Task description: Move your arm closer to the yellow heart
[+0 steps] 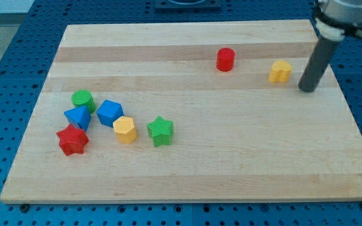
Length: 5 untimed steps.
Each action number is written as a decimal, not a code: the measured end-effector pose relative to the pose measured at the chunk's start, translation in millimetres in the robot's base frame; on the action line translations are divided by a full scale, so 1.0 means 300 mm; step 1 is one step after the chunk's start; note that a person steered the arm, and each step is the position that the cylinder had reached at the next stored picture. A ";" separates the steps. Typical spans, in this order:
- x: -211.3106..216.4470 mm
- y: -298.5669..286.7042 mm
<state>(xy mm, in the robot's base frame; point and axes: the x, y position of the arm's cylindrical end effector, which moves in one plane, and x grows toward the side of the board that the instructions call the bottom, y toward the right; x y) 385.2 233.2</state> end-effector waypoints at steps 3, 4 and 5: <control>-0.172 -0.182; -0.068 -0.182; 0.060 -0.182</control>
